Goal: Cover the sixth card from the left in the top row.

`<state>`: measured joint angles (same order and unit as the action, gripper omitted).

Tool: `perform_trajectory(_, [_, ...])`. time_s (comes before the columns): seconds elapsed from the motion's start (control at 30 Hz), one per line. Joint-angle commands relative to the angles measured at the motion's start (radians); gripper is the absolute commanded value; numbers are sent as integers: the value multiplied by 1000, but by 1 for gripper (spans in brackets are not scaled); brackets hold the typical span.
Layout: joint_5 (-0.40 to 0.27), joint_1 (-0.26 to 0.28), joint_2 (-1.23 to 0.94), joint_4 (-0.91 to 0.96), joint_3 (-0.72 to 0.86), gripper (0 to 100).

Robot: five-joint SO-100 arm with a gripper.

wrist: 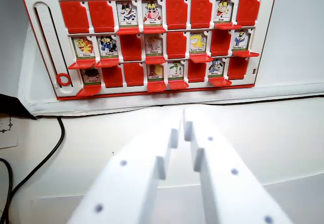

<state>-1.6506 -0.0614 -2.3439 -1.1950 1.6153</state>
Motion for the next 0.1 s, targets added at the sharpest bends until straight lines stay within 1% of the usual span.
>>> perform_trajectory(0.0, [-6,-2,-46,-2,-15,0])
perform_trajectory(0.07, [-9,-2,-46,0,-15,0])
